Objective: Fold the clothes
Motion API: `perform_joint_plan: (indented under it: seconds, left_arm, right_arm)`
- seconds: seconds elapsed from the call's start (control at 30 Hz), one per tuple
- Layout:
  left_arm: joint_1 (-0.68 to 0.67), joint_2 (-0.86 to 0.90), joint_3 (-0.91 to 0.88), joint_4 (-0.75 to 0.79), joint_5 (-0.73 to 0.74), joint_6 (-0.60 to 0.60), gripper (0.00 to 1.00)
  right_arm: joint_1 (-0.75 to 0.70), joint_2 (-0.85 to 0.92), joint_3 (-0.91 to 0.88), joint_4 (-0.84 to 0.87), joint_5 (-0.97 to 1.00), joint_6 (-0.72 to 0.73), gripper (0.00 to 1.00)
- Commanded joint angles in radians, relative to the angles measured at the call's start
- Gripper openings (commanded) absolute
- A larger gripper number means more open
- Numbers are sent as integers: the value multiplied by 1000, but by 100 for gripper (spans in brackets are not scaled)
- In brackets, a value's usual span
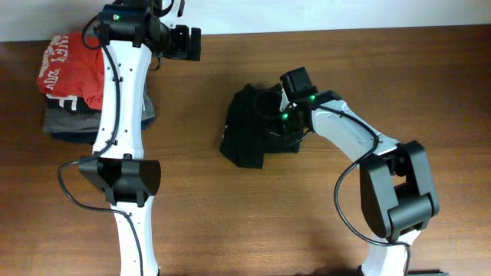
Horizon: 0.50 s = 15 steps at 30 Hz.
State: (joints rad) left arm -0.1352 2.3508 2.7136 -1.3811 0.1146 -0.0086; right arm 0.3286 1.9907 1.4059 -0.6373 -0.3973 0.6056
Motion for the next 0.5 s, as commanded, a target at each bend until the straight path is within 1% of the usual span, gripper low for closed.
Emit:
perform_joint_plan:
  seconds: [0.0, 0.23, 0.37, 0.47]
  left_arm:
    - [0, 2, 11, -4, -11, 5, 99]
    - [1, 2, 10, -4, -12, 24, 99]
    - [1, 2, 10, -4, -16, 24, 99]
    - [0, 2, 10, -5, -37, 24, 99]
  right_arm:
    - [-50, -1, -5, -34, 5, -62, 4]
    - [-191, -103, -4, -177, 5, -238, 4]
    - [-232, -116, -4, -235, 6, -315, 4]
    - [-238, -116, 5, -233, 8, -365, 4]
